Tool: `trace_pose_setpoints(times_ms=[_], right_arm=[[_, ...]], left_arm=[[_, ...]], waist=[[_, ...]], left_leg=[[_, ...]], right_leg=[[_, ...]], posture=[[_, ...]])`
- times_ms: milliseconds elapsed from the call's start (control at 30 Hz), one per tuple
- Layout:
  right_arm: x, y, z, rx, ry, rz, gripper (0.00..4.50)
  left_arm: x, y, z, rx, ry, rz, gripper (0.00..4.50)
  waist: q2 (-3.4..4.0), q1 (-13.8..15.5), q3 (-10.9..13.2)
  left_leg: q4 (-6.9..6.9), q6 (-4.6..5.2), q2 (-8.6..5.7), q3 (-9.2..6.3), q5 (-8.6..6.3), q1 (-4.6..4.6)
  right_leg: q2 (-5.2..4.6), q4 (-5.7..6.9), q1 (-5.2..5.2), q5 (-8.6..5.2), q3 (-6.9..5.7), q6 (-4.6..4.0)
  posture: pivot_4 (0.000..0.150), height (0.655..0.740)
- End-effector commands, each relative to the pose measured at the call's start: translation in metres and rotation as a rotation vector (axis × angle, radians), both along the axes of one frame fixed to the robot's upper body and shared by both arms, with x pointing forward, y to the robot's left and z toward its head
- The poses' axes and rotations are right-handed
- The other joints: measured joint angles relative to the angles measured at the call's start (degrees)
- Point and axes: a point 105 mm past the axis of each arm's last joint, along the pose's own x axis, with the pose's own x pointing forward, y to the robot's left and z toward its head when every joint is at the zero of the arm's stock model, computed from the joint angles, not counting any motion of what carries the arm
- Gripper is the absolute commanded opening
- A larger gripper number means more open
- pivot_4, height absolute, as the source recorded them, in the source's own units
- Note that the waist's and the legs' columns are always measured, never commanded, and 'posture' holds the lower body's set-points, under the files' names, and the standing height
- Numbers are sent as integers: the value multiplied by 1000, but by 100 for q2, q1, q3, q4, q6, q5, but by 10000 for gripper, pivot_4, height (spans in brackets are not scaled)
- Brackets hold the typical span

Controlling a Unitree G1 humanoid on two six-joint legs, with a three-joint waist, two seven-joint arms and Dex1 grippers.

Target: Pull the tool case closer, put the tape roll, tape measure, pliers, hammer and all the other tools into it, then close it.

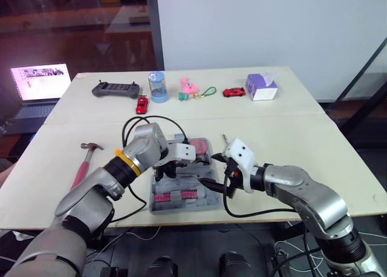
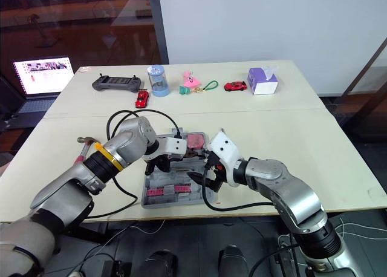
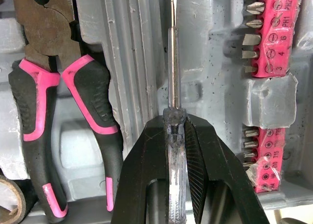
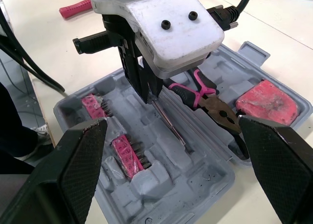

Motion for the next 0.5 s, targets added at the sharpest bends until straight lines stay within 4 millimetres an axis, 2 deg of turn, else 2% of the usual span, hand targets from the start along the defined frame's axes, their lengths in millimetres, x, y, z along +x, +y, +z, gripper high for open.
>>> trace_pose_setpoints(times_ms=[33, 500], right_arm=[[-5, 6, 9, 13, -30, 40, 45000], [-6, 7, 8, 13, -22, 48, 45000]], left_arm=[[5, -2, 9, -9, -39, 0, 259], [8, -3, 10, -19, -48, 15, 259]], waist=[[0, 0, 0], [0, 3, 0]], left_leg=[[0, 0, 0, 0, 0, 0], [0, 0, 0, 0, 0, 0]], right_leg=[[0, 0, 0, 0, 0, 0], [0, 1, 0, 0, 0, 0]], posture=[[1500, 7400], [1500, 7400]])
